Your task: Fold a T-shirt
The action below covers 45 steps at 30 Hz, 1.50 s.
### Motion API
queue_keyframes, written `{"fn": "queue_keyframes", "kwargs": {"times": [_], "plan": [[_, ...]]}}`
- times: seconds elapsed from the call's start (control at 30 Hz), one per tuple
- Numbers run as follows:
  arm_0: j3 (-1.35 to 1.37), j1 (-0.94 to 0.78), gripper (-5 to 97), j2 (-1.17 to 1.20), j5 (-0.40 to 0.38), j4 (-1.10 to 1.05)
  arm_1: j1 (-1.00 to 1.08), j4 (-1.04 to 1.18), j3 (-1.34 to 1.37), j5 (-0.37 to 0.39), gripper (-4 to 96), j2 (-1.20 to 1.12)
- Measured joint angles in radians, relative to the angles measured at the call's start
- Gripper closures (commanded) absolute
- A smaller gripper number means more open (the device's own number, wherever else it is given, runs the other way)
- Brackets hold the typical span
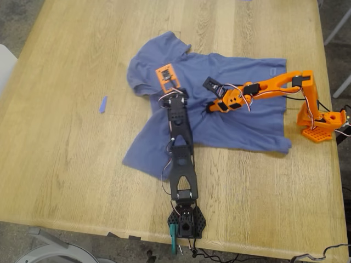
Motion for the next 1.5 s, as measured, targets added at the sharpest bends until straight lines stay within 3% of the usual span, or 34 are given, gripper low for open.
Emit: {"fn": "queue_keyframes", "kwargs": {"times": [0.5, 1.03, 1.5], "plan": [[0.0, 0.267, 92, 0.043, 0.0, 0.014, 0.089, 0.006, -0.038, 0.0, 91.2, 0.014], [0.0, 0.434, 92, 0.043, 0.0, 0.014, 0.195, 0.207, 0.143, -0.012, 91.2, 0.242], [0.0, 0.623, 92, -0.074, 0.0, -0.118, 0.222, 0.291, 0.17, -0.012, 91.2, 0.262]]}}
